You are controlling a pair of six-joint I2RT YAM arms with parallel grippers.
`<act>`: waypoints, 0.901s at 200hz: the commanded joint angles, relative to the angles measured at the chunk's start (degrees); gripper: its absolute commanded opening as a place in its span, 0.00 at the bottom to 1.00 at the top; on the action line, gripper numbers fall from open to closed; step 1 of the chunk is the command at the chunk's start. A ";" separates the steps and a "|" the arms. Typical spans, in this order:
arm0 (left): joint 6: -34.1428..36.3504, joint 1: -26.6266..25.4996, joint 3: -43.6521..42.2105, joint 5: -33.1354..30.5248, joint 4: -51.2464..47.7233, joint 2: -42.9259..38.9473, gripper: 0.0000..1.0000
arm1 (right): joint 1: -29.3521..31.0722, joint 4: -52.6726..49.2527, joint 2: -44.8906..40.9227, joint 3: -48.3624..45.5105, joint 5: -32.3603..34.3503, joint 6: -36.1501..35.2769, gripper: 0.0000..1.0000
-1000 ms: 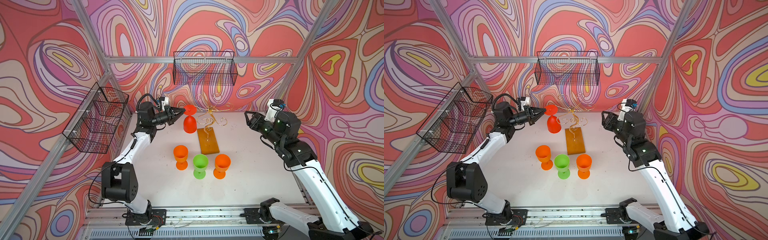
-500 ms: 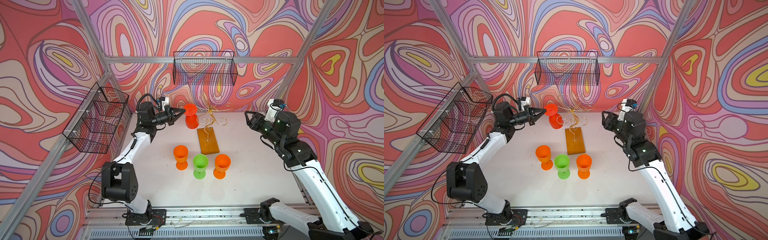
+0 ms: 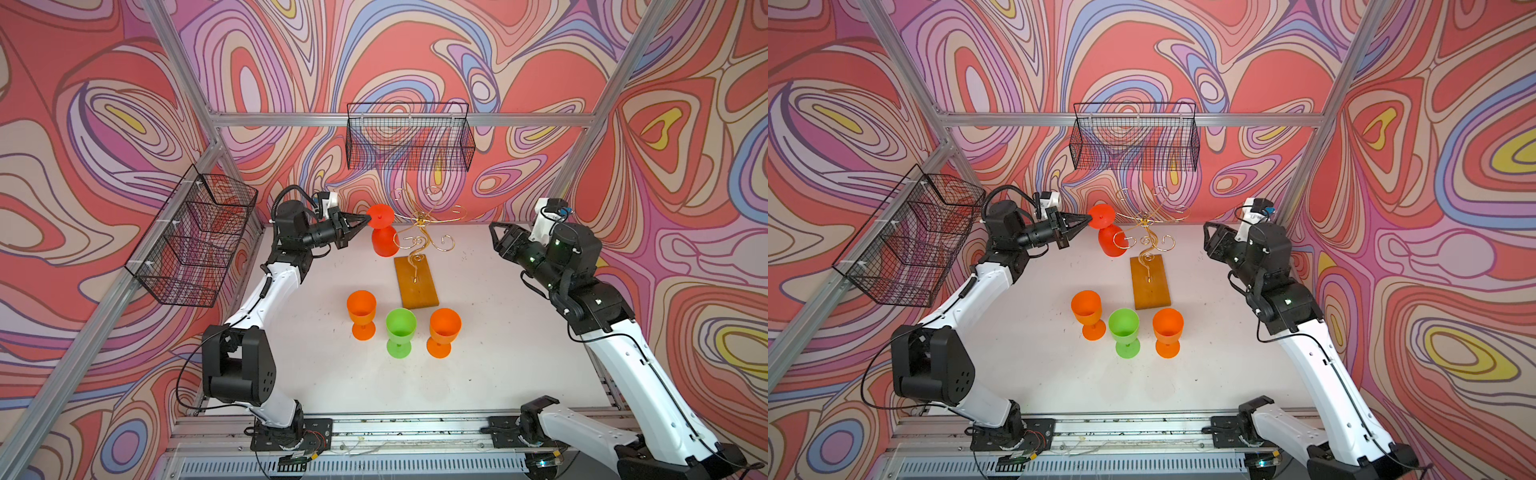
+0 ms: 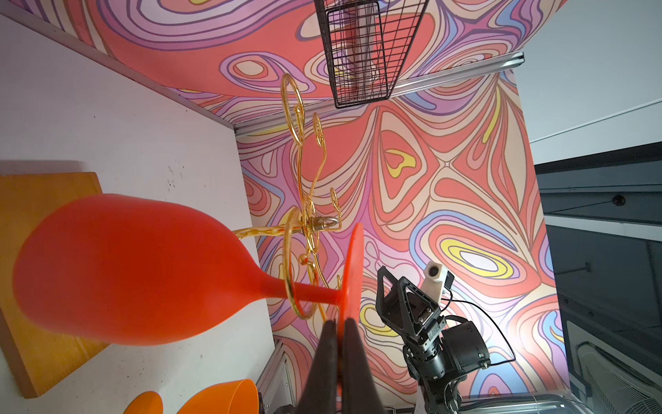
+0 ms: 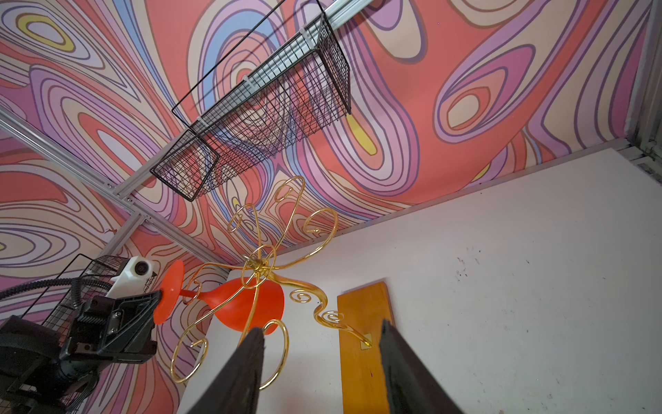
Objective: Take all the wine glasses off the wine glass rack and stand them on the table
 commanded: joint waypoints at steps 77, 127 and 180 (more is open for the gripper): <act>4.51 -0.13 5.23 -1.51 -8.77 -2.14 0.00 | -0.21 0.49 -0.57 -1.66 0.77 -0.76 0.54; 7.09 -0.04 8.04 -2.39 -12.65 -0.76 0.00 | -0.21 0.66 -0.48 -2.05 0.94 -0.77 0.54; 7.39 -0.04 10.77 -2.98 -13.05 2.47 0.00 | -0.21 0.40 -0.78 -2.09 1.25 -1.08 0.54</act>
